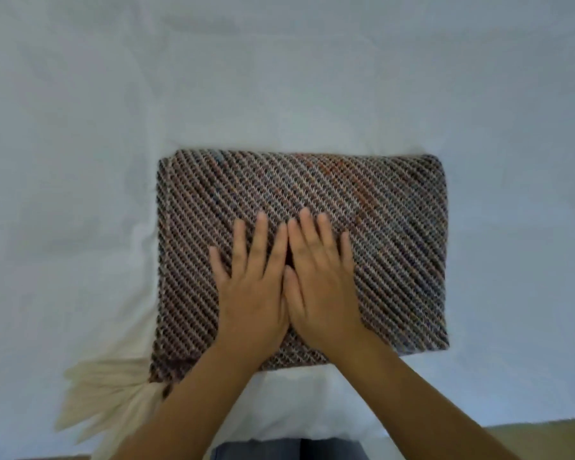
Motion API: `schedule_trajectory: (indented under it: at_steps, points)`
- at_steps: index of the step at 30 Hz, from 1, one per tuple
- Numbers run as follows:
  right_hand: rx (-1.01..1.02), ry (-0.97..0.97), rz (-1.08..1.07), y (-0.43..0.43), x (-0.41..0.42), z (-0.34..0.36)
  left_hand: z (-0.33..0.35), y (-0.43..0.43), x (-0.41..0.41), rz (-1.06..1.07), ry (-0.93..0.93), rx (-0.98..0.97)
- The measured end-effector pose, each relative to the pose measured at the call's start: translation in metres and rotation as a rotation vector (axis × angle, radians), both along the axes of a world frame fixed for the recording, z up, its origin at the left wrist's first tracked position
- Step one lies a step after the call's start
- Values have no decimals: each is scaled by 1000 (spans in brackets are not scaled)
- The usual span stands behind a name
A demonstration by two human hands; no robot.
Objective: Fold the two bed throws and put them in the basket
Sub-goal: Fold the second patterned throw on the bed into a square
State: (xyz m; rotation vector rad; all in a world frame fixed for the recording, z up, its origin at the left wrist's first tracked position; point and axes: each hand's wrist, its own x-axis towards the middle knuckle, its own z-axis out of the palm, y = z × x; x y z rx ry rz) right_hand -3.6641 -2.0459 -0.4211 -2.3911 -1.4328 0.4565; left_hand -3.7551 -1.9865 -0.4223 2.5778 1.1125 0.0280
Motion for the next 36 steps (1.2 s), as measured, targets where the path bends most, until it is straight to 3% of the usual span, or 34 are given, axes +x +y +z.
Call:
schedule_trajectory:
  at_steps: [3,9,12,14,16,18,21,23,27,31,36]
  points:
    - [-138,-177,127,-25,8,-15,-12,-18,-18,-48,166,17]
    - [-258,-224,54,-74,53,-28,-22,-9,-41,106,223,-78]
    - [-305,-200,49,-91,70,-18,-13,-4,-40,166,160,-162]
    - [-222,-148,101,-94,84,-8,-9,7,-42,322,43,-224]
    - [-77,-41,-59,-89,100,4,-1,35,-46,673,-165,-395]
    - [84,220,-456,-75,118,17,3,71,-53,915,-344,-643]
    - [62,772,-870,-47,140,24,9,107,-51,901,-443,-962]
    - [3,875,-920,-32,143,22,14,115,-35,851,-490,-1149]
    - [-90,685,-943,-16,138,12,17,120,-13,766,-441,-1253]
    - [-41,875,-958,-9,146,16,19,120,-6,779,-403,-1229]
    - [42,433,-826,-12,128,28,32,101,-2,778,-571,-981]
